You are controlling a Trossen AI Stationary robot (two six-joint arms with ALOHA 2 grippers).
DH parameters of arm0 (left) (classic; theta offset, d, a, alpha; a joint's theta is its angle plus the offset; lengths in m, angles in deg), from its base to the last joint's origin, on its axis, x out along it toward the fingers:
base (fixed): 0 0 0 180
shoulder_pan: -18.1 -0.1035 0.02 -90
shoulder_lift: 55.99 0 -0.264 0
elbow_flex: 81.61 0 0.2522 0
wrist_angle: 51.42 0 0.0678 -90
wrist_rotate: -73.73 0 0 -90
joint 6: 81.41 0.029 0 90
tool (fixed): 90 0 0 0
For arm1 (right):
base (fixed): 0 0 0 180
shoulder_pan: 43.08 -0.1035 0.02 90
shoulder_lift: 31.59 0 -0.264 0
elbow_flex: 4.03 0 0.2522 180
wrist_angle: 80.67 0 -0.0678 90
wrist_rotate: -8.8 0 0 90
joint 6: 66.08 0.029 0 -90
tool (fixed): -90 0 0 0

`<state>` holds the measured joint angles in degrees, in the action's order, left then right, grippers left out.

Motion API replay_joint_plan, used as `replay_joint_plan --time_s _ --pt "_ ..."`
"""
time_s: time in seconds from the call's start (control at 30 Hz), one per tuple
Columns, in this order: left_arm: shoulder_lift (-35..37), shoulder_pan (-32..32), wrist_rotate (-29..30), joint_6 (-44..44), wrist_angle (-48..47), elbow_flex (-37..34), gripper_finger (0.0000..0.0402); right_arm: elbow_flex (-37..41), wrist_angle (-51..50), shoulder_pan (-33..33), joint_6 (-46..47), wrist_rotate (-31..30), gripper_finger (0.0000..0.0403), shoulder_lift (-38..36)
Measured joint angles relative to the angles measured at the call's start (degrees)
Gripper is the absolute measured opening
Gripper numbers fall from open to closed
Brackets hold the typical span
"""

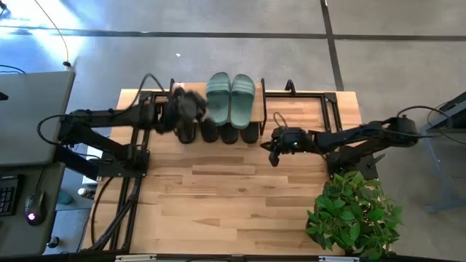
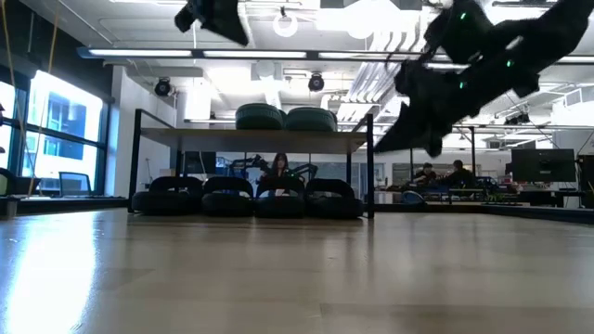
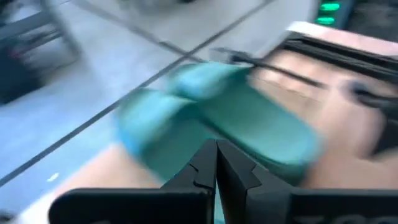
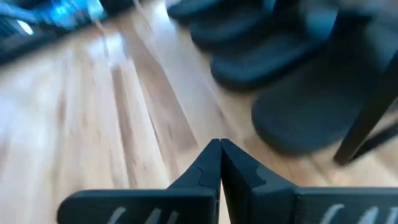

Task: Pick and place slides into the shelf
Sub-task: Adjust the slides

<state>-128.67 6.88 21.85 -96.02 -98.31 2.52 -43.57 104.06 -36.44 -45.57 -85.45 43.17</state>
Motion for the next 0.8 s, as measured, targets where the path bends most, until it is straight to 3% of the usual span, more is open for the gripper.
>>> replay_joint_plan --time_s 0.13,0.33,0.43,0.67,0.8 --pt "-0.6 -9.8 -3.1 1.4 -1.7 2.3 0.0001 0.0 -1.2 0.9 0.0 -0.3 0.0 -5.9" --pt "-3.2 -26.0 -20.6 -1.8 -2.3 2.2 0.0 -0.1 -8.2 2.0 0.3 -0.6 0.0 -11.6" --pt "-5.7 -32.0 -26.3 -2.4 -2.2 2.3 0.0 -0.1 -9.3 2.0 0.4 -0.9 0.0 -12.6" --pt "-13.3 -37.3 -38.4 -5.3 -1.0 2.3 0.0 -0.1 -10.4 2.0 1.0 0.4 0.0 -12.6" --pt "-15.5 -37.2 -39.6 -7.4 -0.5 2.3 0.0 -0.1 -11.5 2.0 2.2 1.3 0.0 -12.6"
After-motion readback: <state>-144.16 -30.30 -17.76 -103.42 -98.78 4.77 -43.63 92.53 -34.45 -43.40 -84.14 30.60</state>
